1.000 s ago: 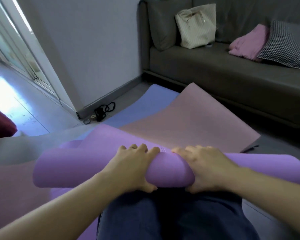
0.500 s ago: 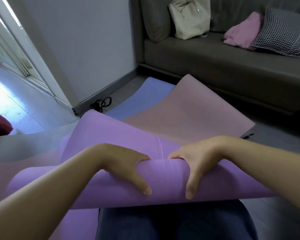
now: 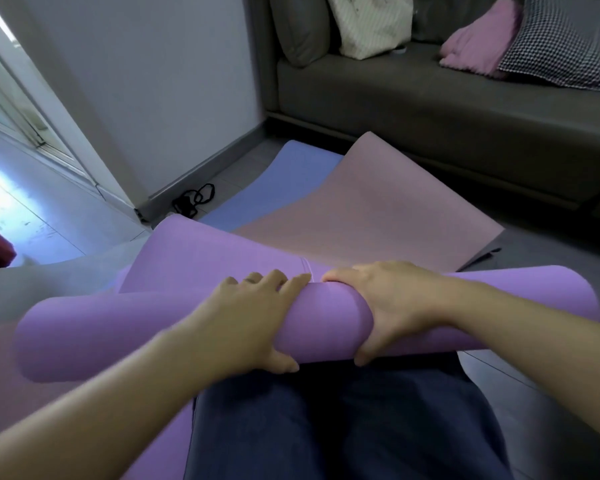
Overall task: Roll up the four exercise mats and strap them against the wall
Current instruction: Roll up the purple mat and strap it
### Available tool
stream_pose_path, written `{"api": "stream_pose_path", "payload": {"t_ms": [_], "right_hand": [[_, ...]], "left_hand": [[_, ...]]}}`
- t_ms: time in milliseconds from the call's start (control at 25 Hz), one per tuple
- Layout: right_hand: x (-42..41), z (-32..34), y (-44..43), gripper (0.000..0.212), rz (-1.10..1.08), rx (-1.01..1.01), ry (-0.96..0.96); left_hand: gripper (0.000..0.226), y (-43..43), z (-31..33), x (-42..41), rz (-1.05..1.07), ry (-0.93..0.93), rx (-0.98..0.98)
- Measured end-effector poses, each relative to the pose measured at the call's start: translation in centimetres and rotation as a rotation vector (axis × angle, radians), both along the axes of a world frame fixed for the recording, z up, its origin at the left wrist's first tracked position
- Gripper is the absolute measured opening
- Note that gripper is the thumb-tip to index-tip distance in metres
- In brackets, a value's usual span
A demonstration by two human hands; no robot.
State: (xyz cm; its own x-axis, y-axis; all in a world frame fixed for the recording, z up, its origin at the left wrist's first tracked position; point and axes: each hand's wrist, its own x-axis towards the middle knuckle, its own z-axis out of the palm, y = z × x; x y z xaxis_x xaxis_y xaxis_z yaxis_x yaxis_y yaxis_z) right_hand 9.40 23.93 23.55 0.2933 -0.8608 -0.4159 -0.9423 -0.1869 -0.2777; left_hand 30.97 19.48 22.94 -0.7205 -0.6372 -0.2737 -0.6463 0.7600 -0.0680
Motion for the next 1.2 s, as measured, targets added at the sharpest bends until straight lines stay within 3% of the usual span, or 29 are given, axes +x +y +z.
{"api": "stream_pose_path", "payload": {"t_ms": [40,120,240,320,400,440,520,640,760,880,1040,1120,1200], "right_hand": [[-0.2,0.0,-1.0,0.084,-0.011,0.09,-0.06],[-0.4,0.0,-3.2,0.08,-0.067,0.271,-0.175],[-0.7,0.4,-4.8,0.076,-0.147,0.364,-0.246],[-0.6,0.3,-3.6,0.093,-0.134,0.172,-0.164],[-0.2,-1.0,-1.3,0.112,-0.032,-0.165,0.111],[0.1,-1.6,-0.3,0.111,0.027,-0.286,0.199],[0.2,-1.1,-0.5,0.096,0.059,-0.335,0.202],[-1.3,3.0,-2.1,0.078,0.104,-0.218,0.128],[-2.2,5.1,-1.6,0.069,0.05,0.072,0.017],[-1.9,3.5,-0.6,0.057,-0.011,0.323,-0.108],[-1.8,1.3,-0.7,0.059,-0.091,0.514,-0.164],[-1.9,1.3,0.2,0.066,-0.105,0.482,-0.12],[-1.7,2.0,1.9,0.085,-0.076,0.238,0.028]], "left_hand": [[0.116,1.0,-0.9,0.0,-0.036,0.015,-0.168],[0.119,1.4,-2.4,0.1,-0.042,0.124,-0.302],[0.107,-0.2,-1.5,-0.3,0.017,0.105,-0.226],[0.099,-1.1,-0.9,-0.4,0.04,0.105,-0.164],[0.095,-2.0,-0.2,-0.9,0.057,0.11,-0.075],[0.093,-2.3,0.0,-1.1,0.05,0.104,-0.045],[0.089,-2.4,0.5,-1.4,0.048,0.13,-0.017],[0.082,-2.4,2.1,-1.6,0.026,0.217,0.028],[0.084,-1.9,3.6,-1.3,-0.013,0.273,0.115],[0.092,0.2,2.7,-0.7,-0.055,0.182,0.154],[0.103,2.1,0.4,-0.3,-0.105,0.104,0.023],[0.1,1.8,0.2,-0.7,-0.105,0.082,0.029],[0.096,0.5,1.0,-1.3,-0.057,0.049,0.169]]}}
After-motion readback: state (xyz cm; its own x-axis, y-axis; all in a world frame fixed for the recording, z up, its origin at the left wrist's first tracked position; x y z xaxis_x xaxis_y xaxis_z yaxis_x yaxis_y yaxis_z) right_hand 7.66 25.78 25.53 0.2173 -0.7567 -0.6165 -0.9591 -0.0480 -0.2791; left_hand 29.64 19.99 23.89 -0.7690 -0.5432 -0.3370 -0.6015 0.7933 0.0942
